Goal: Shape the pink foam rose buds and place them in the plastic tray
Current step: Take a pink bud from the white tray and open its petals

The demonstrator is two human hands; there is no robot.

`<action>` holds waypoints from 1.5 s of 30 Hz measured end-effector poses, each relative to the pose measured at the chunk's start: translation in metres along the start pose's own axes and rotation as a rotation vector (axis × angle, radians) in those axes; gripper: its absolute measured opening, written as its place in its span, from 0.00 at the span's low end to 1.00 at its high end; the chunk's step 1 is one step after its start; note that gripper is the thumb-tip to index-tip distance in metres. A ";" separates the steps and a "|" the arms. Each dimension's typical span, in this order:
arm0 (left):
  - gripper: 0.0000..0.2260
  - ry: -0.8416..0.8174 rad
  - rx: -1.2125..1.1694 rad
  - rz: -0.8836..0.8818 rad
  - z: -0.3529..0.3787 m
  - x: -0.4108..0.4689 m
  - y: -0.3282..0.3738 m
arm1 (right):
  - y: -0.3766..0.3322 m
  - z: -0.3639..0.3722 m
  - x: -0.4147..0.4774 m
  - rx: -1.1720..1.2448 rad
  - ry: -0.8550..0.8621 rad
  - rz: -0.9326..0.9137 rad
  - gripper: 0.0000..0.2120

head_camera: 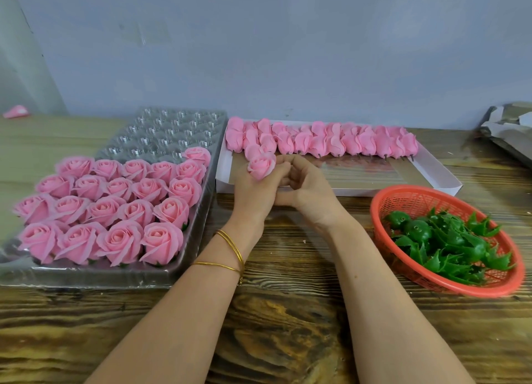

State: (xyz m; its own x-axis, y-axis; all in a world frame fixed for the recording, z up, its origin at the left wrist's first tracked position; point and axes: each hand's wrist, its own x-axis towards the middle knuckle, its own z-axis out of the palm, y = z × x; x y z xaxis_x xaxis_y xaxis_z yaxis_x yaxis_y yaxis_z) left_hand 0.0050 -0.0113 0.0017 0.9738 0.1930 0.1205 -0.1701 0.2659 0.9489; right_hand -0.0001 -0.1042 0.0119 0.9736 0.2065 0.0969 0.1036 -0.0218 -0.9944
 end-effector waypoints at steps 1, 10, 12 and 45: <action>0.08 -0.001 0.007 0.002 0.000 0.000 0.000 | -0.001 0.001 0.000 -0.016 0.007 0.004 0.27; 0.16 -0.085 -0.007 0.062 -0.004 -0.002 0.003 | 0.003 -0.004 0.001 0.007 0.038 -0.028 0.32; 0.17 -0.093 -0.005 0.069 -0.005 -0.002 0.004 | 0.003 -0.007 0.001 0.021 0.013 -0.023 0.30; 0.16 -0.190 0.045 0.049 -0.011 0.000 0.003 | 0.001 -0.008 -0.002 -0.016 -0.036 -0.035 0.28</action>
State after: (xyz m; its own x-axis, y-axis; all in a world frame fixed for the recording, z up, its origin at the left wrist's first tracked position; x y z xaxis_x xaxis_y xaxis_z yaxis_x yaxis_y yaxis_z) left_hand 0.0033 -0.0004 0.0015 0.9762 0.0219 0.2159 -0.2154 0.2174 0.9520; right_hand -0.0004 -0.1122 0.0106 0.9615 0.2426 0.1294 0.1405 -0.0291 -0.9896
